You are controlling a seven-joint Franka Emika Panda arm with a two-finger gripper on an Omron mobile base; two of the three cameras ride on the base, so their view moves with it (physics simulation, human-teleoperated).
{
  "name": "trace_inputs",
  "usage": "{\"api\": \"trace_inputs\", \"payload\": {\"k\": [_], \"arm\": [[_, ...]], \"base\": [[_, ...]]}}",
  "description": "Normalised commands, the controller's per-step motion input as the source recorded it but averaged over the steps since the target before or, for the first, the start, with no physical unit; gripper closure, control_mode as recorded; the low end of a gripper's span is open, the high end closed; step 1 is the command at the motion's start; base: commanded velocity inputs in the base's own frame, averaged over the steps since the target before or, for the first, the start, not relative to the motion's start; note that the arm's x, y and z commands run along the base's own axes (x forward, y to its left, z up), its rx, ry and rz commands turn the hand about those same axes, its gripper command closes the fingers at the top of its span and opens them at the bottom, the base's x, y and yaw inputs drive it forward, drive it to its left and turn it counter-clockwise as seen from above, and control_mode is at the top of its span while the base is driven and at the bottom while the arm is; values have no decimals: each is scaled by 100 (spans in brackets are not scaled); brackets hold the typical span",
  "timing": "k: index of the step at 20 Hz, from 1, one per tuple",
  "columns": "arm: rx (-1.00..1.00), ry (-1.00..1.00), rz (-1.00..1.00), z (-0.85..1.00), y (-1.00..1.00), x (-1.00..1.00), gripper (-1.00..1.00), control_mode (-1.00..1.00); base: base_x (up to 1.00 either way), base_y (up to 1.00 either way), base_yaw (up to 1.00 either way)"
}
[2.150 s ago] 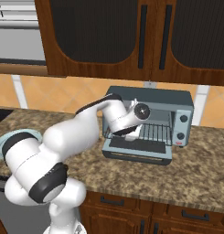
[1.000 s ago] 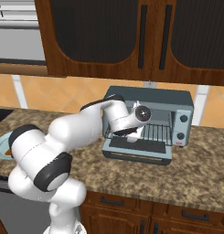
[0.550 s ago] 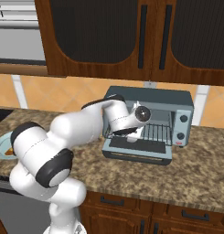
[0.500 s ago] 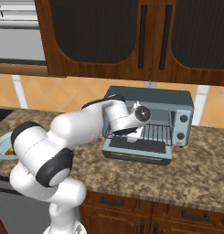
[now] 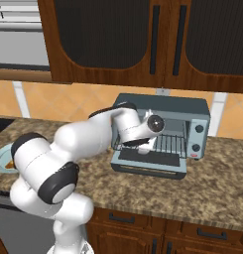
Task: Pick up the kebab skewer and baguette bread, and place them inside the toaster oven. Close the toaster oven door and start by setting the timer.
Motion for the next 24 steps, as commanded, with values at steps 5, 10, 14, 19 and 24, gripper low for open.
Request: {"api": "trace_inputs", "payload": {"k": [5,10,14,19,24], "arm": [[0,3,0,26,6,-36,-100,-100],[0,10,2,23,46,-94,-100,-100],[-1,13,13,34,99,-83,-100,-100],[-5,3,17,19,100,-86,-100,-100],[-12,0,19,11,100,-46,-100,-100]], "base": [[0,0,0],[0,0,0],[0,0,0],[0,0,0],[0,0,0]]}}
